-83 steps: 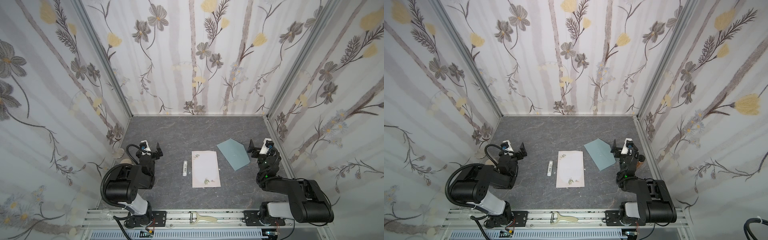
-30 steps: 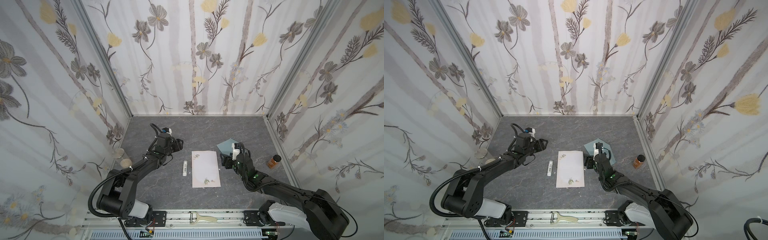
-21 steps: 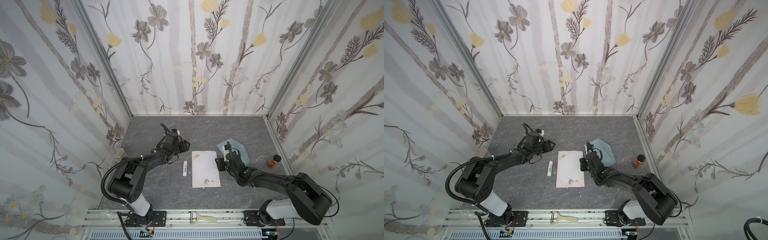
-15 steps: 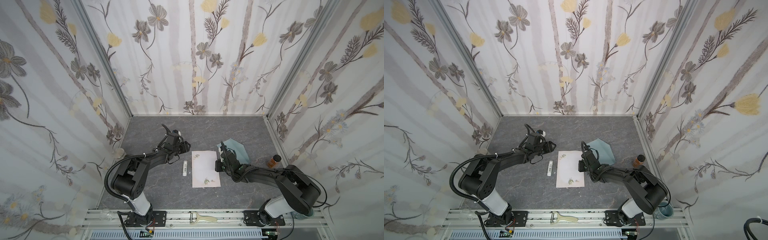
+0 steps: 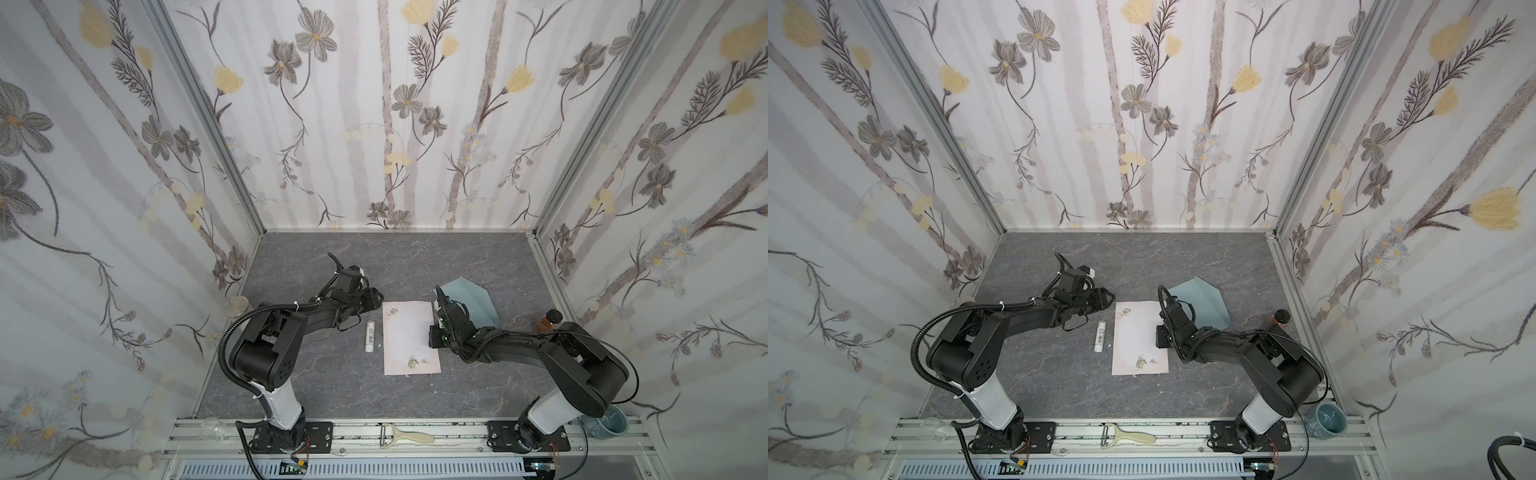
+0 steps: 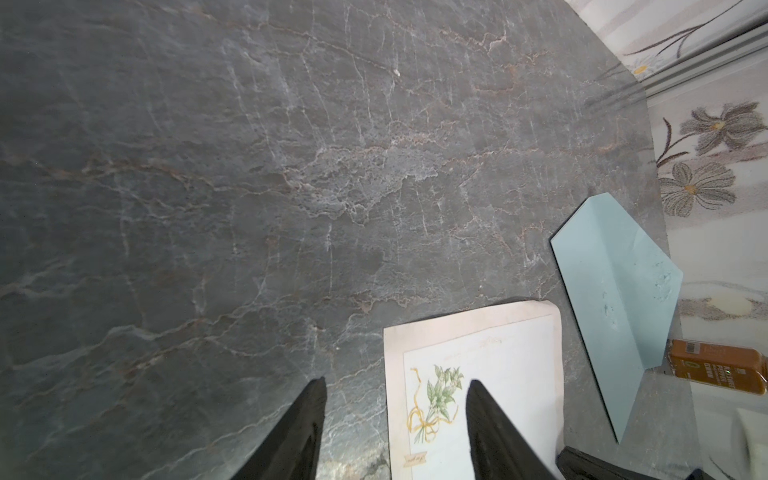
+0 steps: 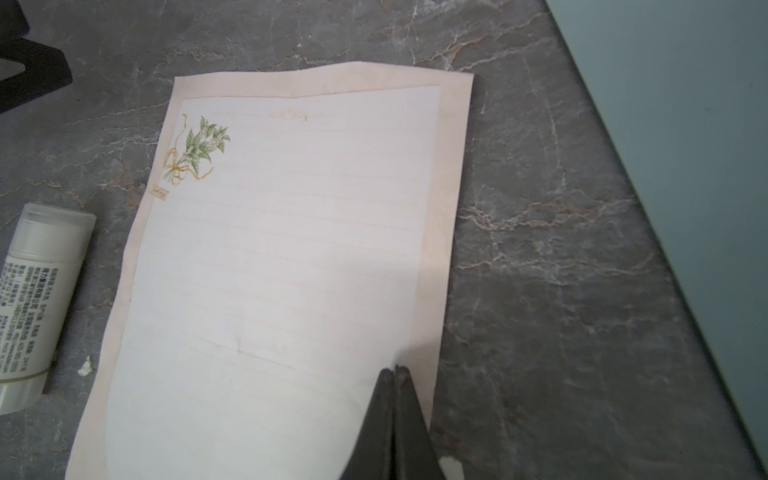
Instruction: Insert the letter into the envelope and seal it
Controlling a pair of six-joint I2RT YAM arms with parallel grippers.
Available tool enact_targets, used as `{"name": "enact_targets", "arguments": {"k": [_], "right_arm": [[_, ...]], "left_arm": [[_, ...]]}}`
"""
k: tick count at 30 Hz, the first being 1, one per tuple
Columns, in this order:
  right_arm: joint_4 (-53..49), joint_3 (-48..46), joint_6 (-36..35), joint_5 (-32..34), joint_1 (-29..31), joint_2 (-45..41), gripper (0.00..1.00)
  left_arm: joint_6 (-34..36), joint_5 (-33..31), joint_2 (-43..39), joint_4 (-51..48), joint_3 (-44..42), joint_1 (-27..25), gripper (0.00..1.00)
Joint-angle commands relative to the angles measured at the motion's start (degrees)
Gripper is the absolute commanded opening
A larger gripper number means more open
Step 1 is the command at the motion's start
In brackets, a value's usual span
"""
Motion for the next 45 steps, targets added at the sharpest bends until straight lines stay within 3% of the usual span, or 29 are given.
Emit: {"name": "enact_targets", "arguments": {"k": [1,12,19,29,37,45], "right_arm": [[-2.8,0.4,0.4,0.4,0.1,-0.2,0.00],[-8.0,1.4,-0.1,-0.4,0.9,-5.5,0.00],[-7.6,0.7,0.9,-1.1,1.8,-3.2,0.00],[-10.4,3.7,-3.4,2.1,1.7,1.7,0.00],[-10.8,4.0,-4.3,2.8,1.7,1.8,0.00],[-10.9,4.4,-4.2,3.2,1.7,1.2,0.00]], "left_arm": [[-0.8,0.7,0.9,2.1,0.5,-0.1,0.56],[-0.7,1.3,3.2,2.6,1.7,0.0,0.55],[-0.6,1.9,4.2,3.0,2.7,-0.1,0.54],[1.3,2.0,5.2,2.3,3.5,0.0,0.54],[4.1,0.0,7.4,-0.5,5.6,0.1,0.54],[4.4,3.0,10.4,-0.9,7.2,0.1,0.53]]}}
